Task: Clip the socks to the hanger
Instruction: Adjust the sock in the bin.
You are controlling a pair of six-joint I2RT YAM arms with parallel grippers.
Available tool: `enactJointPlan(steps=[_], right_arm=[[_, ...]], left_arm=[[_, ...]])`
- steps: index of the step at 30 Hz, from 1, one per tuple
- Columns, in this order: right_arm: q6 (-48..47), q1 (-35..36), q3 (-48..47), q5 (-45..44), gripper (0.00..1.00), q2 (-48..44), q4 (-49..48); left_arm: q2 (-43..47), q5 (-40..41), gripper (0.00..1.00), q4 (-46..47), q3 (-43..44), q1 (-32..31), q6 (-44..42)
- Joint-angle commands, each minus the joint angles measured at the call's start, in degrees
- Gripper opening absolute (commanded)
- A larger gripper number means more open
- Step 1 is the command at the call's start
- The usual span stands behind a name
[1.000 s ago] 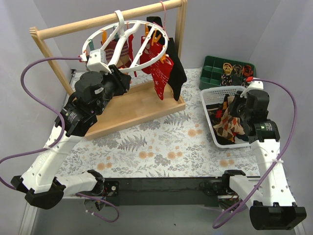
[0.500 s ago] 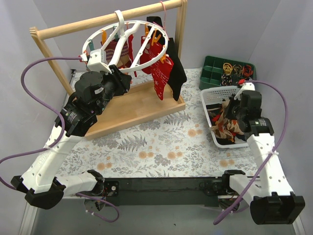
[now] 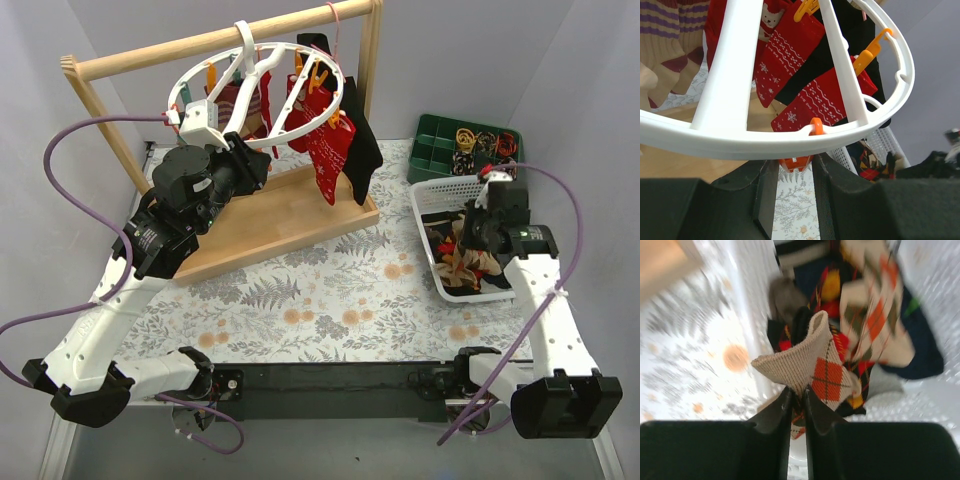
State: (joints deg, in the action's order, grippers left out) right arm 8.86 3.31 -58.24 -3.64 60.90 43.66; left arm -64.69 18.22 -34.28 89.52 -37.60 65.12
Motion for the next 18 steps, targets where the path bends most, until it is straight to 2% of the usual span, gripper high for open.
enactJointPlan(steps=[1, 5, 13, 14, 15, 16, 17, 18], right_arm=[[0.72, -0.32, -11.8, 0.83, 0.17, -5.08, -3.22], [1.33, -0.32, -12.78, 1.08, 0.04, -5.97, -4.37], [0.19, -0.24, -21.12, 0.99, 0.08, -5.62, -5.16], [-0.51, -0.15, -20.0, 4.83, 0.08, -5.8, -6.64], [-2.51, 0.64, -17.03, 5.13, 0.09, -6.32, -8.66], [-2.97, 1.86, -12.99, 2.87, 0.11, -7.11, -13.03], [-2.45, 1.44, -7.56, -4.29, 0.1, -6.16, -12.81], [-1.66, 0.04, -1.33, -4.62, 0.06, -4.06, -10.37]], left_arm=[[1.14, -1.17, 0.0, -0.96, -0.04, 0.16, -0.96], [1.14, -1.43, 0.0, -0.87, -0.04, 0.16, -1.14], [1.14, -1.6, 0.0, -1.05, 0.4, 0.16, -1.14], [1.14, -1.87, 0.0, -0.96, 0.48, 0.16, -0.96], [1.05, -2.13, 0.0, -0.87, 0.48, 0.16, -0.96], [1.14, -2.22, 0.0, -0.96, 0.4, 0.16, -0.96], [1.31, -2.22, 0.0, -0.7, 0.14, 0.16, -0.88], [1.49, -2.22, 0.0, -0.44, -0.56, 0.16, -0.79]])
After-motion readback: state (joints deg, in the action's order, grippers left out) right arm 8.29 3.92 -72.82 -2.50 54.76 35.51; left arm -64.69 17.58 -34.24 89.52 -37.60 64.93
